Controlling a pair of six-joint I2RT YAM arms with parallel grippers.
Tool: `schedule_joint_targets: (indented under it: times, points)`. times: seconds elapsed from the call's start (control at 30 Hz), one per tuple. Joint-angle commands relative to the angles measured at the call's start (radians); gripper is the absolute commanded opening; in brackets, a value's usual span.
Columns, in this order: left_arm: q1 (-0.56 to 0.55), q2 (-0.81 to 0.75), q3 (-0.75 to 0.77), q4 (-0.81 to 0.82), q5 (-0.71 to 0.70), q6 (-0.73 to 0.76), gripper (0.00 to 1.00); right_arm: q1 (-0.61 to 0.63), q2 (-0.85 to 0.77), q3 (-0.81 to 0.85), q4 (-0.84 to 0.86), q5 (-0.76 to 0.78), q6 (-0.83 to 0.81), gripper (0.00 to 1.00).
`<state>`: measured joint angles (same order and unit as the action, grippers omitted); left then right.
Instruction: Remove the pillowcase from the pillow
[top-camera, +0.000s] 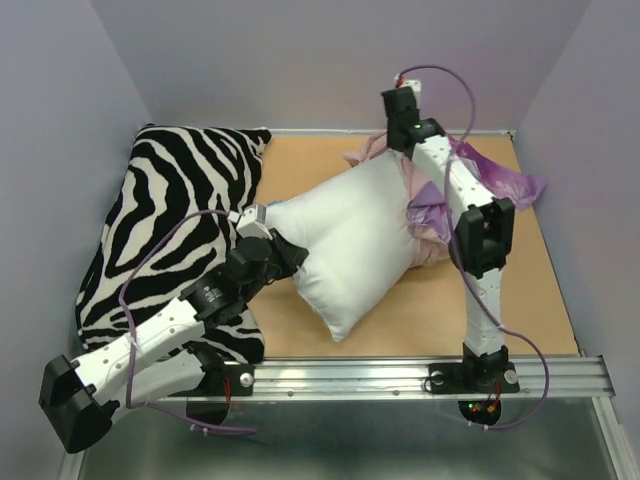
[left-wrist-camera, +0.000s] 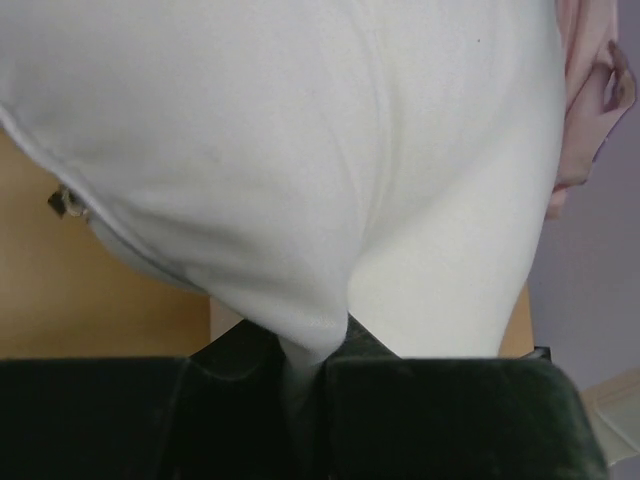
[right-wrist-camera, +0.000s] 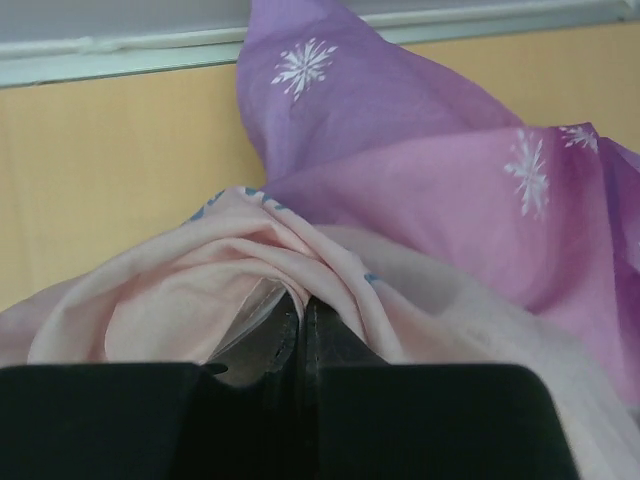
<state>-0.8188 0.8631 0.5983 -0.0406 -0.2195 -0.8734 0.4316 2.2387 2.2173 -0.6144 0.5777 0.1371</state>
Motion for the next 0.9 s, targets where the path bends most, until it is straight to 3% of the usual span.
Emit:
schedule_joint_targets:
  times: [0.0, 0.2, 0.3, 0.33, 0.4, 0.5, 0.63, 0.73, 0.87]
  points:
    - [-0.014, -0.052, 0.109, -0.272, -0.035, 0.085, 0.0, -0.223, -0.139, -0.091, 0.048, 0.001, 0.173, 0.01]
    - [0.07, -0.084, 0.271, -0.403, -0.142, 0.183, 0.0, -0.303, -0.134, -0.131, 0.047, -0.102, 0.222, 0.01]
    - [0.206, -0.064, 0.357, -0.391, -0.126, 0.273, 0.0, -0.301, -0.172, -0.175, 0.05, -0.22, 0.255, 0.01]
    - [0.248, -0.049, 0.383, -0.383, -0.113, 0.301, 0.0, -0.3, -0.18, -0.185, 0.06, -0.305, 0.256, 0.04]
    - [0.383, 0.014, 0.451, -0.343, -0.055, 0.368, 0.0, -0.245, -0.209, -0.205, 0.061, -0.309, 0.23, 0.11]
    - [0.531, 0.109, 0.56, -0.306, 0.008, 0.437, 0.0, -0.188, -0.255, -0.246, 0.067, -0.337, 0.232, 0.3]
    - [0.653, 0.233, 0.717, -0.301, 0.042, 0.493, 0.0, -0.188, -0.388, -0.388, 0.117, -0.384, 0.246, 0.71]
    - [0.731, 0.293, 0.764, -0.28, 0.112, 0.49, 0.0, -0.189, -0.482, -0.448, 0.153, -0.418, 0.236, 0.87]
    - [0.765, 0.347, 0.797, -0.252, 0.144, 0.47, 0.0, -0.208, -0.565, -0.487, 0.156, -0.458, 0.243, 0.97]
